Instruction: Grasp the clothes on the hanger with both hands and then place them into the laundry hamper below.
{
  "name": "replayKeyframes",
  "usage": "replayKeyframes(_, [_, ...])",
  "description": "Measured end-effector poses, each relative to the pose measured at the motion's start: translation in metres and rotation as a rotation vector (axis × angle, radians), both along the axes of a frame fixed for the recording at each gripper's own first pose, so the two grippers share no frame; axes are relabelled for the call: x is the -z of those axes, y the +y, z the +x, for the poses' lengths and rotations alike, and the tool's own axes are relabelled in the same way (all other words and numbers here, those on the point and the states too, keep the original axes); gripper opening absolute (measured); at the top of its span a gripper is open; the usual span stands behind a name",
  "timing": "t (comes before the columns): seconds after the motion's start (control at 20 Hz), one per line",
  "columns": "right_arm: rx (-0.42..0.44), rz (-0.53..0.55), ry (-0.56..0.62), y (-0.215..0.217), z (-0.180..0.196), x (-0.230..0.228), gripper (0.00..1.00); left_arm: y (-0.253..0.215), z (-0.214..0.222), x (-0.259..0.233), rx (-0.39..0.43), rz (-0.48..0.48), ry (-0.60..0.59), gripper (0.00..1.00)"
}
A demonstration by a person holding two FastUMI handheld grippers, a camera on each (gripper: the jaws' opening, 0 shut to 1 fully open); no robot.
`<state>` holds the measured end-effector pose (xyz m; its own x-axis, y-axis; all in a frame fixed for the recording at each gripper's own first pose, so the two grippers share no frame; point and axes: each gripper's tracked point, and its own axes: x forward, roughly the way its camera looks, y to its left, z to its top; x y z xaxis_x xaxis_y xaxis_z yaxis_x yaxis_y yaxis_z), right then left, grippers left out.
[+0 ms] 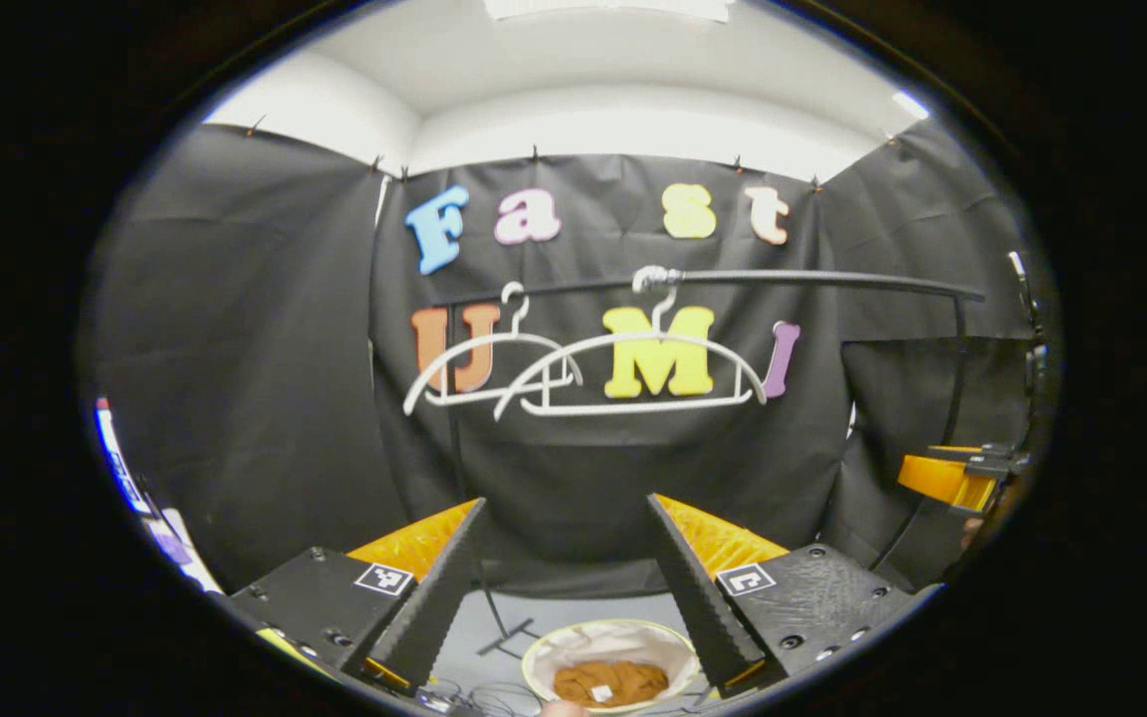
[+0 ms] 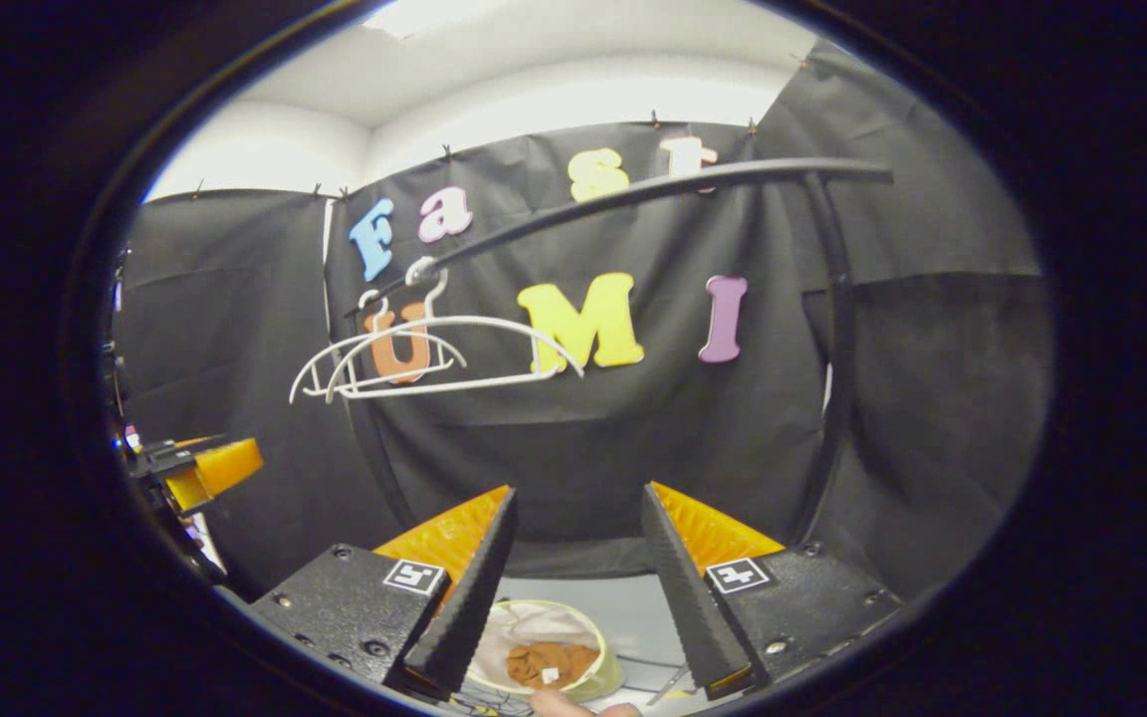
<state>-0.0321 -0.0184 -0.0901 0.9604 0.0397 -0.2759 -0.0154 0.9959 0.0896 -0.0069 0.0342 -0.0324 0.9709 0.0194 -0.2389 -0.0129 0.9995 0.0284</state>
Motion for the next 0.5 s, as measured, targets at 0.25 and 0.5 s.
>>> replayKeyframes(0.25, [0.081, -0.105, -0.208, 0.003, -0.049, -0.054, 0.82, 0.010, 0.000, -0.019, 0.054, 0.040, -0.080, 1.00])
replayKeyframes(0.5, [0.148, -0.093, -0.264, 0.015, -0.073, -0.071, 0.83, 0.021, -0.010, -0.033, 0.084, 0.009, -0.126, 0.99])
